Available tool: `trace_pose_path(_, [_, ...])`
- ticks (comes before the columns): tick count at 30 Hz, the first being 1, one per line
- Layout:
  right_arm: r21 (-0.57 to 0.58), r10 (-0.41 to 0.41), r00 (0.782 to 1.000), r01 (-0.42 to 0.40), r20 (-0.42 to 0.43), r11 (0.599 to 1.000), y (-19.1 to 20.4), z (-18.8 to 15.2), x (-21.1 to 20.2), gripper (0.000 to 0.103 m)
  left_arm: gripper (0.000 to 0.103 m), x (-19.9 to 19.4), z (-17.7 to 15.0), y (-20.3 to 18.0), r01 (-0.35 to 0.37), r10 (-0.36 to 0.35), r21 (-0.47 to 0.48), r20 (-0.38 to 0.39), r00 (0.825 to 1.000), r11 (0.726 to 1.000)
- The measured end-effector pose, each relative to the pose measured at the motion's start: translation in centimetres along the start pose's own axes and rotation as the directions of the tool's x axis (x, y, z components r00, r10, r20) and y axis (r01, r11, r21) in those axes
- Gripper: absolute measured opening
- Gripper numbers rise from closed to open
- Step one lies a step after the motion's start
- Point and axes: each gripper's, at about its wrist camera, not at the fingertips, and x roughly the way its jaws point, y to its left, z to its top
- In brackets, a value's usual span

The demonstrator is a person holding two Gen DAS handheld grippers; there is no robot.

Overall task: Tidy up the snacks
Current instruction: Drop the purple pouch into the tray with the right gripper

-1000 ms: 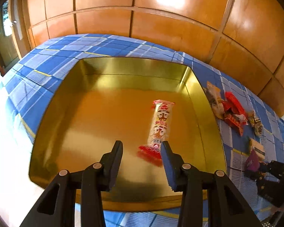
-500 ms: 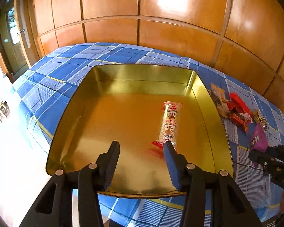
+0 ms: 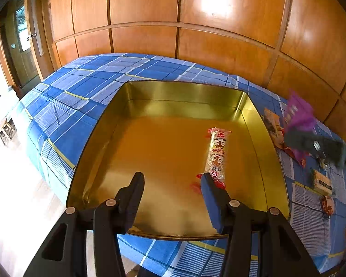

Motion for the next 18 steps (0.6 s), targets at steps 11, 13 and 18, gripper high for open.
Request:
trace_pose_path(11, [0.021,-0.053,0.998,0.054,-0.033,0.998,0.4,2.8,3.7,0.044,0.052,0.4,-0.3,0.1,0.001,-0.001,0.003,-0.011,1.000,1.000])
trace_pose_path(13, [0.016,-0.050,0.998,0.050,-0.030,0.999,0.5,2.4,3.6,0.044,0.052,0.5,-0.3,0.0,0.001,-0.001,0.003,-0.015,1.000,1.000])
trace_pose_path(18, [0.010,-0.057,0.998,0.057,-0.006,0.998,0.5,1.8,2.6,0.044,0.052,0.5,-0.3,0.0,0.002,-0.002,0.002,-0.014,1.000,1.000])
